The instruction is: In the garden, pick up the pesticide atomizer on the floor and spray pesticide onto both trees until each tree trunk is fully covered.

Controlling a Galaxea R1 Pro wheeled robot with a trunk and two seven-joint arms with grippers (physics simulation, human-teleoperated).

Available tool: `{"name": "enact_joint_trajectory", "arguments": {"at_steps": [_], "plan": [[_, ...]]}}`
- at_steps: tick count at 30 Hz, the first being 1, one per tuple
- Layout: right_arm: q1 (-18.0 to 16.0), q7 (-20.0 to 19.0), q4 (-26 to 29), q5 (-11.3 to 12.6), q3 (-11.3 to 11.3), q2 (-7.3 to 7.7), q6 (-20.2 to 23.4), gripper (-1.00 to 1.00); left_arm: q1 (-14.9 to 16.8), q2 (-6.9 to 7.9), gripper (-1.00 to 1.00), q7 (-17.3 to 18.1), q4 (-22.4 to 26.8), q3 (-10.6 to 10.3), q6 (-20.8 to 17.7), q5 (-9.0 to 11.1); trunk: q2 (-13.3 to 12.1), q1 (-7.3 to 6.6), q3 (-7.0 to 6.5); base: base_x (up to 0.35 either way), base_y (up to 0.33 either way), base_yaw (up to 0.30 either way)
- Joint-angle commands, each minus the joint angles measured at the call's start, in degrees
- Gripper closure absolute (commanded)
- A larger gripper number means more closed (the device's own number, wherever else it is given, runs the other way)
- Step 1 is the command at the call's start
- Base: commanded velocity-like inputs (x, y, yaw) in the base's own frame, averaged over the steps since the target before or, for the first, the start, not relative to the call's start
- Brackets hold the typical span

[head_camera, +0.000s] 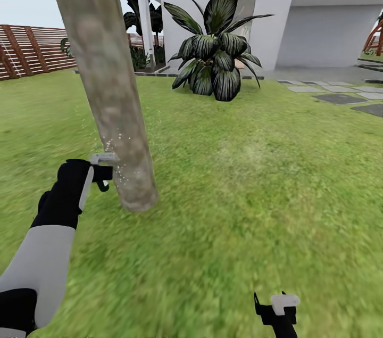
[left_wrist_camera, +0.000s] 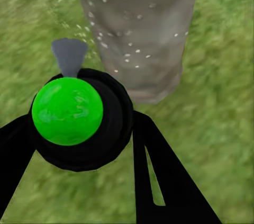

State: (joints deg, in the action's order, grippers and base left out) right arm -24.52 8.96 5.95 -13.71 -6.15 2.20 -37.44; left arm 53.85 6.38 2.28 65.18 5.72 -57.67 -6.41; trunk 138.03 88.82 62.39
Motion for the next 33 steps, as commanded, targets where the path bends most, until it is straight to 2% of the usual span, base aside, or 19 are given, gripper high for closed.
{"name": "enact_joint_trajectory", "arguments": {"at_steps": [1,5,9,10,15,19,21,22,27,33], "plan": [[0.00,0.00,0.01,0.00,0.00,0.00,0.00,-1.00,0.41,0.28,1.00,0.02,0.72,0.13,-0.04,0.01,0.00,0.00,0.00,-0.007,0.000,0.000],[0.00,0.00,-0.02,0.01,0.00,0.00,0.00,-1.00,2.29,0.79,1.00,0.00,1.23,0.51,-0.38,-0.02,0.00,0.00,0.00,-0.001,0.000,0.000],[0.00,0.00,0.02,0.02,0.00,0.00,0.00,-1.00,4.36,-0.97,1.00,0.09,1.35,0.03,-0.73,0.23,0.00,0.00,0.00,0.000,0.000,0.000],[0.00,0.00,0.01,0.01,0.00,0.00,0.00,-1.00,4.62,-0.97,1.00,0.09,1.35,0.01,-0.75,0.20,0.00,0.00,0.00,0.000,0.000,0.000],[0.00,0.00,-0.03,0.01,0.00,0.00,0.00,-1.00,5.07,0.81,1.00,0.02,1.28,0.61,-0.86,0.04,0.00,0.00,0.00,0.000,0.000,0.000],[0.00,0.00,-0.04,0.01,0.00,0.00,0.00,-1.00,4.10,0.25,1.00,0.08,1.19,0.02,-0.86,0.20,0.00,0.00,0.00,0.000,0.000,0.000],[0.00,0.00,-0.05,0.01,0.00,0.00,0.00,-1.00,3.06,-1.01,1.00,0.06,1.07,0.00,-0.86,0.21,0.00,0.00,0.00,0.000,0.000,0.000],[0.00,0.00,-0.04,0.02,0.00,0.00,0.00,-1.00,2.49,-1.18,1.00,0.08,1.04,0.00,-0.85,0.23,0.00,0.00,0.00,0.000,0.000,0.000],[0.00,0.00,-0.05,0.00,0.00,0.00,0.00,-1.00,-2.61,-1.07,1.00,0.14,0.66,0.02,-0.58,0.27,0.00,0.00,0.00,0.000,-0.004,0.000],[0.00,0.00,-0.06,0.00,0.00,0.00,0.00,-1.00,-3.93,-0.93,1.00,0.06,0.41,0.07,-0.53,0.11,0.00,0.00,0.00,0.000,-0.219,0.000]]}}
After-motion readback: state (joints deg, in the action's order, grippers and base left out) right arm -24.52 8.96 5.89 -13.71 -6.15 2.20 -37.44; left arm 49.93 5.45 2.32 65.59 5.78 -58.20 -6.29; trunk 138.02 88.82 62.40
